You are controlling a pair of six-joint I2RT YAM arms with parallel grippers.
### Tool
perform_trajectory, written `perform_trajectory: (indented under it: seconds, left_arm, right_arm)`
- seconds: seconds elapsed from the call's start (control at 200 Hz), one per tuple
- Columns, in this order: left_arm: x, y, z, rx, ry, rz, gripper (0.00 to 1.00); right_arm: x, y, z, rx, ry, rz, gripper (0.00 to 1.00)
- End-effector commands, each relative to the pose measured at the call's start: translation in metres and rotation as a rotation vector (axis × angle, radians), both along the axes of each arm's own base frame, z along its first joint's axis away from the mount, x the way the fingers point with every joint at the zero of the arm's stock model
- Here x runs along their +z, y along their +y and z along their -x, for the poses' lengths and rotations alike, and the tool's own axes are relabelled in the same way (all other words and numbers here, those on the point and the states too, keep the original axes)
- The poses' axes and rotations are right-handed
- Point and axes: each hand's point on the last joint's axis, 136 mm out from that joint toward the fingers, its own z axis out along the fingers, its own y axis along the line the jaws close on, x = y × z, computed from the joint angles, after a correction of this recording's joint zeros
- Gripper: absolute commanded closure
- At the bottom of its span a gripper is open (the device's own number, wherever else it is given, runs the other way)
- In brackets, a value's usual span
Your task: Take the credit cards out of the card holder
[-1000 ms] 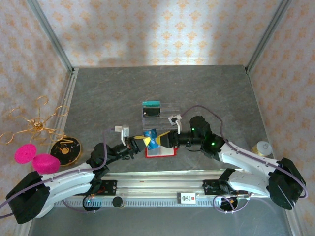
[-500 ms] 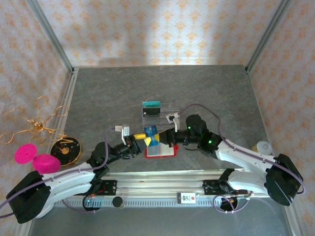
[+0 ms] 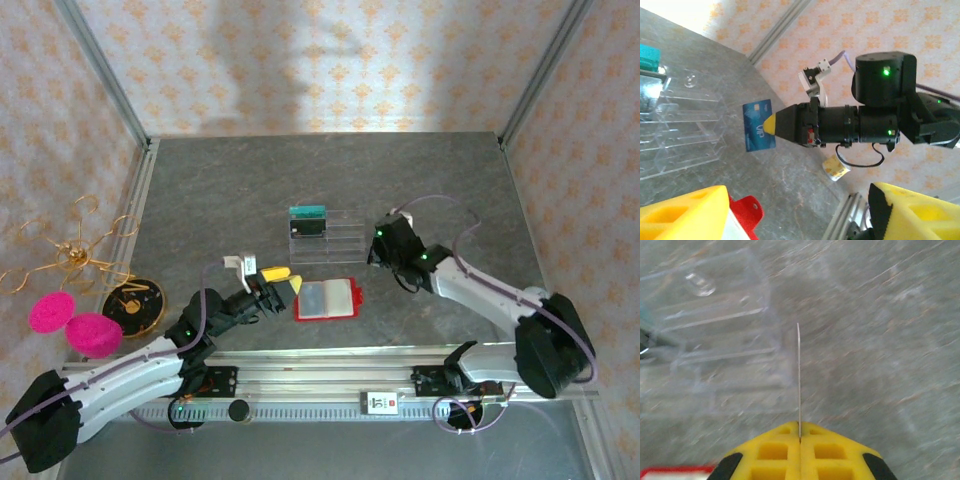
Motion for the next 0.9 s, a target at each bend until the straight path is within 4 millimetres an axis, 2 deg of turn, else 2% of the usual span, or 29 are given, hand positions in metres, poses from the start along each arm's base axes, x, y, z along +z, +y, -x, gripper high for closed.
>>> perform_trajectory:
  seconds: [0.0, 0.13, 0.175, 0.23, 0.295, 0.491, 0.641, 0.766, 0.846, 0.896]
  left_arm:
    - [0.005, 0.003, -0.003, 0.027, -0.016, -0.014, 0.25]
    - [0.003, 0.004, 0.0, 0.02, -0.012, -0.016, 0.16]
    - [0.003, 0.005, 0.001, 0.023, -0.013, -0.015, 0.1]
    - [0.002, 0.008, 0.001, 0.032, -0.015, -0.013, 0.08]
    - [0.004, 0.011, 0.002, 0.039, -0.022, -0.008, 0.07]
    - [0.004, 0.016, 0.003, 0.056, -0.033, -0.005, 0.06]
    - [0.004, 0.014, 0.003, 0.052, -0.034, -0.002, 0.05]
    - [0.004, 0.015, 0.002, 0.056, -0.035, -0.004, 0.05]
    - [0.003, 0.015, 0.001, 0.061, -0.031, -0.011, 0.05]
    - [0.003, 0.014, 0.001, 0.061, -0.031, -0.01, 0.05]
  right_arm:
    - [-0.008, -0.026, -0.019, -0.056, -0.006, 0.199, 1.0]
    - [-0.024, -0.01, -0.031, 0.034, 0.037, 0.208, 1.0]
    - [-0.03, -0.002, -0.032, 0.075, 0.058, 0.202, 1.0]
    - [-0.034, 0.009, -0.03, 0.128, 0.081, 0.171, 1.0]
    - [-0.033, 0.021, -0.026, 0.183, 0.087, 0.118, 1.0]
    - [-0.02, 0.04, -0.016, 0.263, 0.069, 0.023, 1.0]
    - [-0.02, 0.047, -0.009, 0.292, 0.068, -0.006, 1.0]
    - [-0.01, 0.054, -0.006, 0.32, 0.044, -0.041, 1.0]
    - [-0.005, 0.049, -0.007, 0.303, 0.041, -0.019, 1.0]
    - [-0.001, 0.04, -0.008, 0.271, 0.035, 0.02, 1.0]
